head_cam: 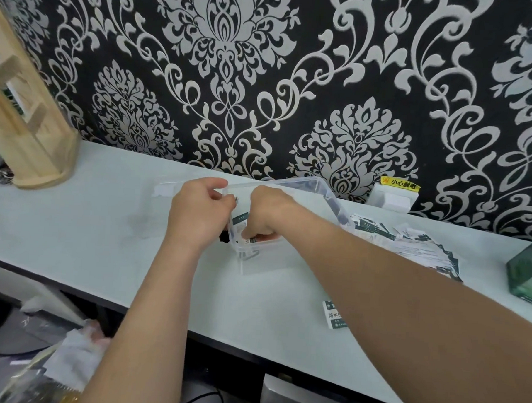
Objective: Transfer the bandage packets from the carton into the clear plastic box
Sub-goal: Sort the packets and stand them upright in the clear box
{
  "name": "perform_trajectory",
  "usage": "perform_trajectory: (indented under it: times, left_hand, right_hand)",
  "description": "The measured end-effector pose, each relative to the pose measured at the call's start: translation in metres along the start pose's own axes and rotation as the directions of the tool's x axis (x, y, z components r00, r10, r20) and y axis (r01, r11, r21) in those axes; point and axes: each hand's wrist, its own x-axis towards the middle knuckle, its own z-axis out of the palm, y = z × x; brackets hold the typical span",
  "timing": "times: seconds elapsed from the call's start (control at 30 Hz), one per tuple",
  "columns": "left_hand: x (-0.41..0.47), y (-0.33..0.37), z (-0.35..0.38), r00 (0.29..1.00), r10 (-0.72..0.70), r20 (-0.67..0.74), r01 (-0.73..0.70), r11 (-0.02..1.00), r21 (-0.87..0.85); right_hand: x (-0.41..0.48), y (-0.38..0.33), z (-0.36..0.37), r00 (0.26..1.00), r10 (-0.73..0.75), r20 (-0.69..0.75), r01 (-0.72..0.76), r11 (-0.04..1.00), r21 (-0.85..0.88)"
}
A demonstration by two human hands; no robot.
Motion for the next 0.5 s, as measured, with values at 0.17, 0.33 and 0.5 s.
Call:
perform_trajectory:
  times: [0.17, 0.33, 0.5]
  left_hand:
    - [0.0017, -0.0016, 0.0011, 1.0, -0.007, -0.002, 0.007, 1.0, -0.016]
    - [0.001, -0.0006, 0.0006, 1.0, -0.003, -0.002, 0.003, 1.0, 0.002]
    - [-0.0043, 0.0056, -0.0019, 0.995, 0.063, -0.072, -0.049, 0.982, 0.182]
  right_hand:
    - [-0.0041, -0.0021, 0.0017, 0.995, -0.031, -0.097, 0.027, 0.999, -0.044]
    - [-0.0032, -0.0012, 0.0029, 0.995, -0.01, -0.096, 0.006, 0.999, -0.047]
    - [-0.0067, 0.0035, -0.002, 0.991, -0.046, -0.125, 0.044, 0.999, -0.021]
